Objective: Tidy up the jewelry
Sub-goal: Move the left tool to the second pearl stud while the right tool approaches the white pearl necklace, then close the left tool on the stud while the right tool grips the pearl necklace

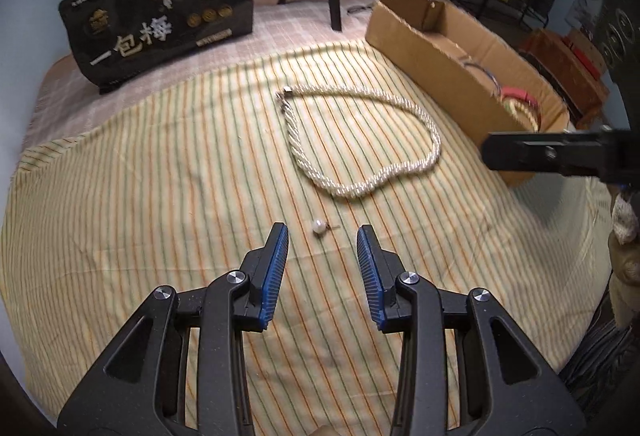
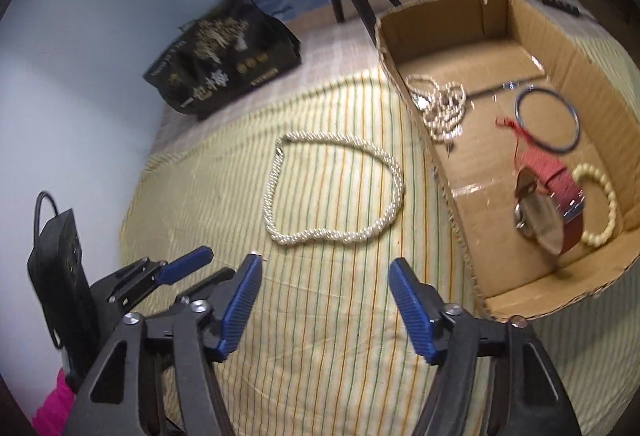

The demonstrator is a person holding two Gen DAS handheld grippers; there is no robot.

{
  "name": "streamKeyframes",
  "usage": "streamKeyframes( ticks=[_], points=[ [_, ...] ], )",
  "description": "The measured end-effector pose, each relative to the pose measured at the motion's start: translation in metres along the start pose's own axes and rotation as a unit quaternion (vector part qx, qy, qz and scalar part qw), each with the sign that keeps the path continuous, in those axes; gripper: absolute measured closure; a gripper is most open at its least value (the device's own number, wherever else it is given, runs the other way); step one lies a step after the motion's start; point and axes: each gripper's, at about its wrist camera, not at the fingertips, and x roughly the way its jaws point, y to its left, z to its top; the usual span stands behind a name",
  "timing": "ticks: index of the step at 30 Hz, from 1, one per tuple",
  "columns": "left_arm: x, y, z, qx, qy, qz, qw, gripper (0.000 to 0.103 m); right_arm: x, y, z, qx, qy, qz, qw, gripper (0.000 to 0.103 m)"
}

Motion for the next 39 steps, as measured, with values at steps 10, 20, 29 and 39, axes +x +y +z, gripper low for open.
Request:
streamKeyframes(
  ticks=[10,20,29,39],
  points=[
    [0.021,-0.007,-0.002,0.015,0.015,-0.002,0.9998,0.067,0.03,-0.006,0.004,0.056,0.008,-0.024,0.998,0.047],
    [0.036,-0.003,0.001,0.015,0.02,0.001,0.9997,0.067,0.046,-0.017,0.009,0.09,0.004,-0.037,0.995,0.054],
    [0.042,-0.001,0.005,0.016,0.018,-0.008,0.9997,0.067,0.06,-0.016,0.012,0.097,0.0,-0.053,0.994,0.055],
    [0.044,-0.002,0.004,0.029,0.013,-0.004,0.9995,0.067,0.071,-0.009,0.018,0.085,-0.007,-0.08,0.993,0.055]
  ],
)
